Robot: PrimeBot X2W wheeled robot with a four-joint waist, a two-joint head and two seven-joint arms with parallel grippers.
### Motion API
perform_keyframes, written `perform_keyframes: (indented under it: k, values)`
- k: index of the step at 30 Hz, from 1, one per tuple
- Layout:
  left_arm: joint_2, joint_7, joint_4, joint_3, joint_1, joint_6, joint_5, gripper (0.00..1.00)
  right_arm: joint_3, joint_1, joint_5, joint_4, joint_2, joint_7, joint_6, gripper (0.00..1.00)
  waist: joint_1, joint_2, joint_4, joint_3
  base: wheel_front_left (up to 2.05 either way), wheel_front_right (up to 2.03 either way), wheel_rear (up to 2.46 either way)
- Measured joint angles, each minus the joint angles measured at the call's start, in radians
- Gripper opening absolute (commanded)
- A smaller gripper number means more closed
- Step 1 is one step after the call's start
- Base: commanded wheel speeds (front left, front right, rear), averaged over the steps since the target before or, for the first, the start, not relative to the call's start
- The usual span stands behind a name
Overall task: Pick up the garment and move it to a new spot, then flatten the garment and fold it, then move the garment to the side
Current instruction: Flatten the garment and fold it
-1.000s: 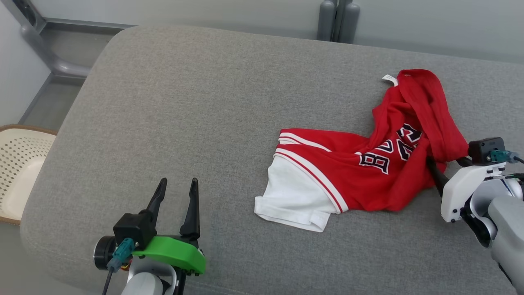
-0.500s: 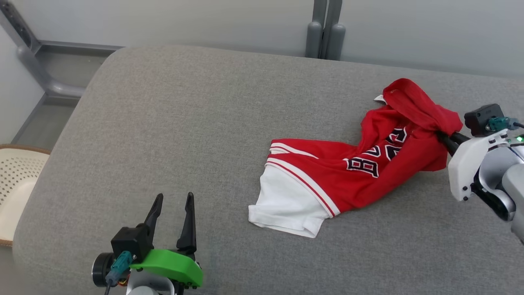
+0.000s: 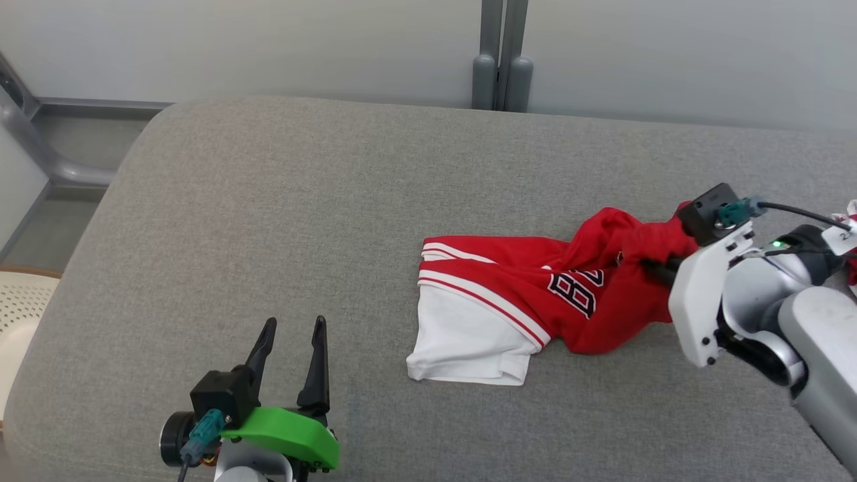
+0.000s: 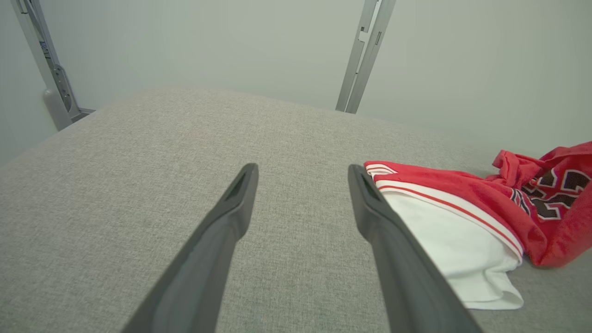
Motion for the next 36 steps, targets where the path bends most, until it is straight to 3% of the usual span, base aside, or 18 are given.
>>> perform_keyframes:
  k: [11,12,13,18,24,29,36]
  values:
    - [-0.002,0.0,0.02,-0.01,-0.041,-0.009,0.0,1.0,0.216,-0.109,-0.043,0.268,0.199,-0.2,0.0,0.01,0.0,0.0,0.049,0.059,0.0,0.0,0.0]
    - [-0.002,0.0,0.021,-0.011,-0.043,-0.009,0.0,1.0,0.235,-0.119,-0.041,0.298,0.212,-0.222,0.0,0.43,0.0,0.0,0.054,0.064,0.0,0.0,0.0]
    - [-0.002,0.0,0.022,-0.011,-0.044,-0.009,0.0,1.0,0.246,-0.127,-0.035,0.32,0.222,-0.241,0.0,1.0,0.0,0.0,0.057,0.067,0.0,0.0,0.0]
    - [-0.003,0.0,0.031,-0.002,-0.046,-0.008,0.0,1.0,0.287,-0.155,-0.005,0.368,0.248,-0.349,0.0,1.0,0.0,0.0,0.062,0.064,0.0,0.0,0.0]
    - [0.006,0.0,0.034,0.01,-0.02,-0.007,0.0,1.0,0.286,-0.129,0.05,0.29,0.192,-0.438,0.0,1.0,0.0,0.0,0.034,0.03,0.0,0.0,0.0]
    - [0.008,0.0,0.028,0.013,-0.007,-0.005,0.001,1.0,0.191,-0.054,0.056,0.214,0.111,-0.48,0.0,1.0,0.0,0.0,-0.012,0.002,0.0,0.0,0.0]
    - [0.012,0.0,0.021,0.008,0.0,-0.004,0.001,1.0,0.017,0.132,0.068,0.157,0.093,-0.501,0.0,1.0,0.0,0.0,-0.057,-0.016,0.0,0.0,0.0]
